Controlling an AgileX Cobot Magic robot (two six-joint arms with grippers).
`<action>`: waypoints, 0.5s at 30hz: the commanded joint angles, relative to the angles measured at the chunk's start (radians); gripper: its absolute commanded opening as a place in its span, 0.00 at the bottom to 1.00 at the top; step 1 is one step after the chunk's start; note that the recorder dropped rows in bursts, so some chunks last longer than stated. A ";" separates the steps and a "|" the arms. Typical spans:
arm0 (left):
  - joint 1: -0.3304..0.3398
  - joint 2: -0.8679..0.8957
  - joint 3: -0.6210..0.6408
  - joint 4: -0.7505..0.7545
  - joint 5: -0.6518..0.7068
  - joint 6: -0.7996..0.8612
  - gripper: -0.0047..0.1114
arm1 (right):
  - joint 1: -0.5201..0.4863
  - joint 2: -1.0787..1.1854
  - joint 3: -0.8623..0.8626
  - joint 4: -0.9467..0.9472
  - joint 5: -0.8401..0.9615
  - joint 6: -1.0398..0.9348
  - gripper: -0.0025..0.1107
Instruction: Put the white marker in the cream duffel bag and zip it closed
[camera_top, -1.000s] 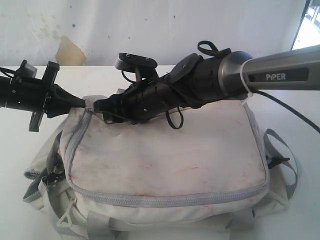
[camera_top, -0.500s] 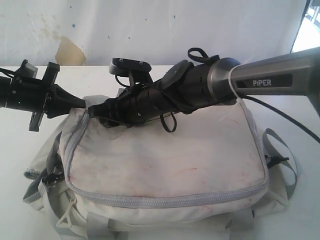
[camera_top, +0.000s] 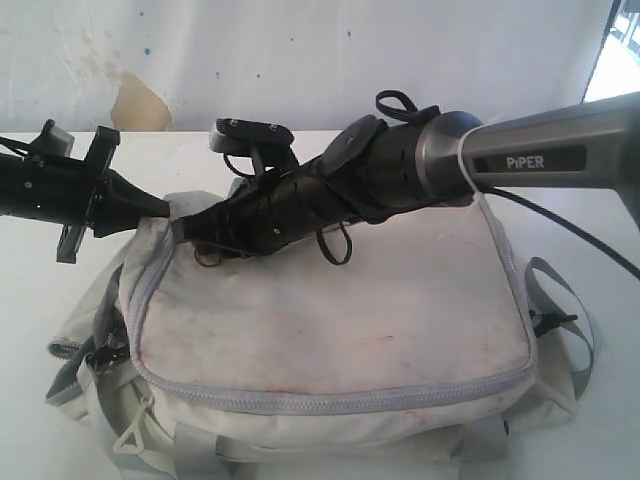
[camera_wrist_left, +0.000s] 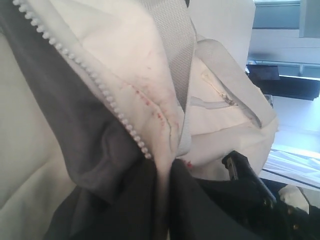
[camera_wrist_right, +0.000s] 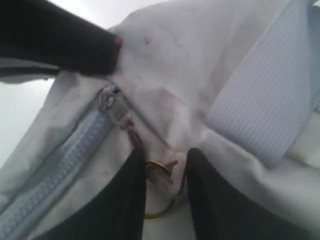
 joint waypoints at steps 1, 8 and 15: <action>-0.001 0.000 -0.003 -0.014 -0.011 0.000 0.04 | 0.002 -0.044 -0.006 -0.061 0.089 -0.018 0.02; 0.001 0.000 -0.003 -0.063 -0.015 -0.082 0.04 | 0.002 -0.129 -0.006 -0.145 0.206 0.044 0.02; 0.001 0.000 -0.003 -0.155 -0.018 -0.108 0.04 | 0.002 -0.178 -0.006 -0.163 0.337 0.046 0.02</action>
